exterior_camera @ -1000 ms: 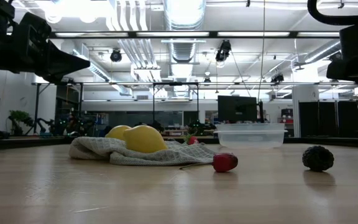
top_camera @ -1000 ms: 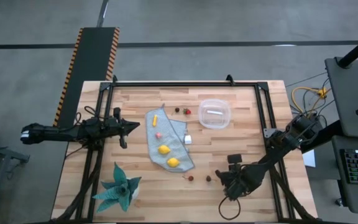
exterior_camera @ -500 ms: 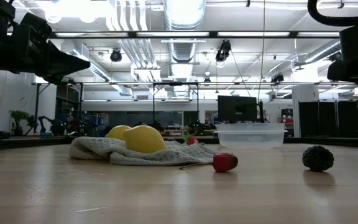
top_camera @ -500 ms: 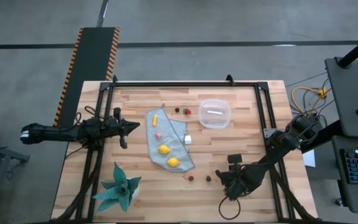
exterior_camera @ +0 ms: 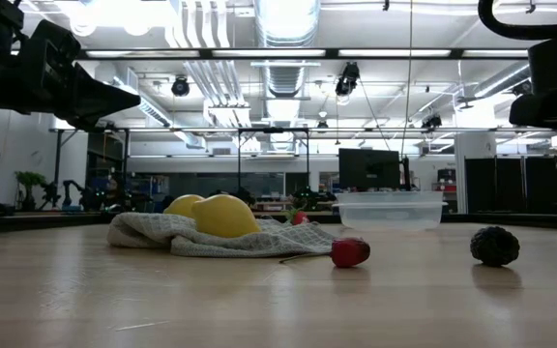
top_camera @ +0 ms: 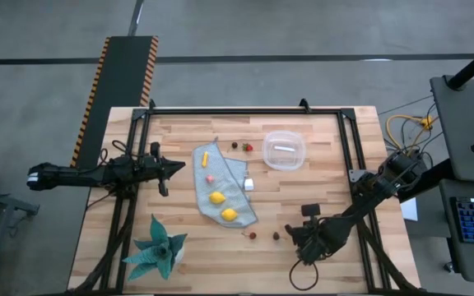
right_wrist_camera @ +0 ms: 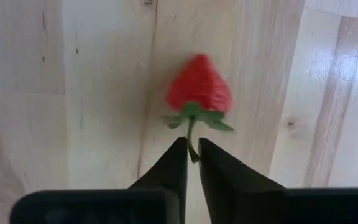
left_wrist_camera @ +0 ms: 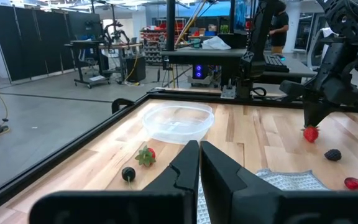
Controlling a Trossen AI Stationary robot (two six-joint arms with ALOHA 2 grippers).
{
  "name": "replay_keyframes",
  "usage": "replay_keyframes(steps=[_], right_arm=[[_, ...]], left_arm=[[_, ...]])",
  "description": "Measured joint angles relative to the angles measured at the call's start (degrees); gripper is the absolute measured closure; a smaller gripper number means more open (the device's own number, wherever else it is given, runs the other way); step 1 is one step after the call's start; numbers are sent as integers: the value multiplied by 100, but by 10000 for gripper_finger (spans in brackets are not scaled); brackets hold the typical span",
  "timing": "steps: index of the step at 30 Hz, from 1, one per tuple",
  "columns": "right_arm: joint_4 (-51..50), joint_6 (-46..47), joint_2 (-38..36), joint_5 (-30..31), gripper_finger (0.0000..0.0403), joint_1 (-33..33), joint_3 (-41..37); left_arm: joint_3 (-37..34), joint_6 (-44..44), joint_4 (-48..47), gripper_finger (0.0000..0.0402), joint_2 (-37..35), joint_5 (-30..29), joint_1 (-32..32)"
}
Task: Pick and placing Produce into tupperware
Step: Put the bottom red strawberry into the transparent bin
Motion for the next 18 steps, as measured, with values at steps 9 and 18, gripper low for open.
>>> replay_keyframes(steps=[9,18], right_arm=[[-4,60,0,-138,393,0,0],[-26,154,-12,280,394,0,215]], left_arm=[[0,0,-1,402,0,0,0],[0,0,-1,402,0,0,0]])
